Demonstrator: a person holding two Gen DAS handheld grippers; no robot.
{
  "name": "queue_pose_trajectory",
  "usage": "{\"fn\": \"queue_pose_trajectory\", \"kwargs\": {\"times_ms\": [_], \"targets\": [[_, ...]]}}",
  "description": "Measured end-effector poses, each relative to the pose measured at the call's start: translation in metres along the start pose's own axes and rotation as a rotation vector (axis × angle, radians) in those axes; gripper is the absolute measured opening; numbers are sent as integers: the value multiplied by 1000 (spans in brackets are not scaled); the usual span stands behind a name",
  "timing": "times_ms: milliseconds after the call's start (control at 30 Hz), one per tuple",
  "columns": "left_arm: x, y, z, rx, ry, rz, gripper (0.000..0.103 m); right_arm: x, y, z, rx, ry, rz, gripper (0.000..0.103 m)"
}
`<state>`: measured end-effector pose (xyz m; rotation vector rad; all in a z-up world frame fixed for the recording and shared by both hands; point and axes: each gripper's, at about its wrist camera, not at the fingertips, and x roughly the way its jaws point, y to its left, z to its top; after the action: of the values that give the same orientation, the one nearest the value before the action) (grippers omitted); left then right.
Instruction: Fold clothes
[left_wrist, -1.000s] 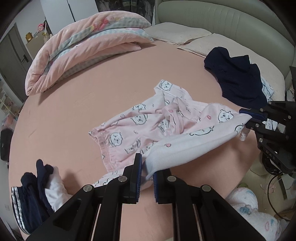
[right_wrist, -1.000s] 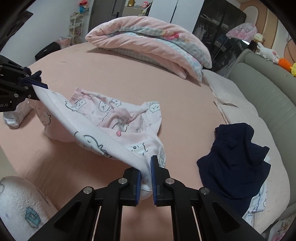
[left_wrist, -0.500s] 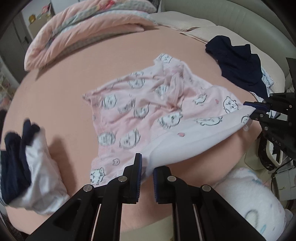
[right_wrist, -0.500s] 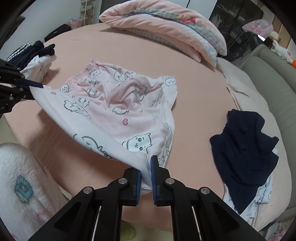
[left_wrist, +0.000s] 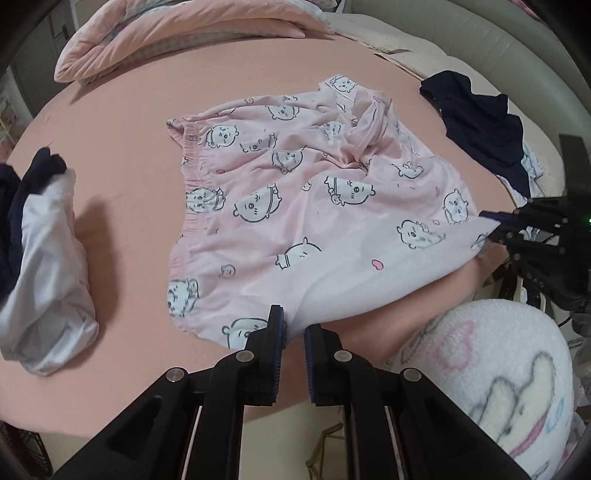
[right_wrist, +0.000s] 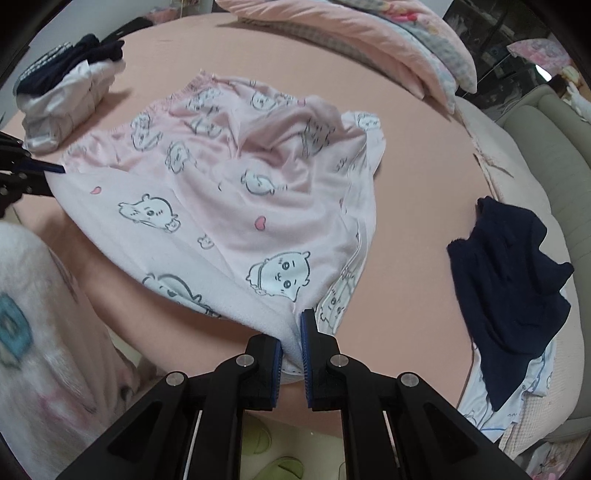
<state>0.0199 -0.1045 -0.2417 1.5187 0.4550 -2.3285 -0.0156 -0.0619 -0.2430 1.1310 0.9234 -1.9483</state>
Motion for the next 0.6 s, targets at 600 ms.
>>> {"fn": "queue_pose_trajectory", "kwargs": {"times_ms": [600], "targets": [[6,16,-17,-142,25,-50,13,-2,6,-8,21,11,31,40]]}}
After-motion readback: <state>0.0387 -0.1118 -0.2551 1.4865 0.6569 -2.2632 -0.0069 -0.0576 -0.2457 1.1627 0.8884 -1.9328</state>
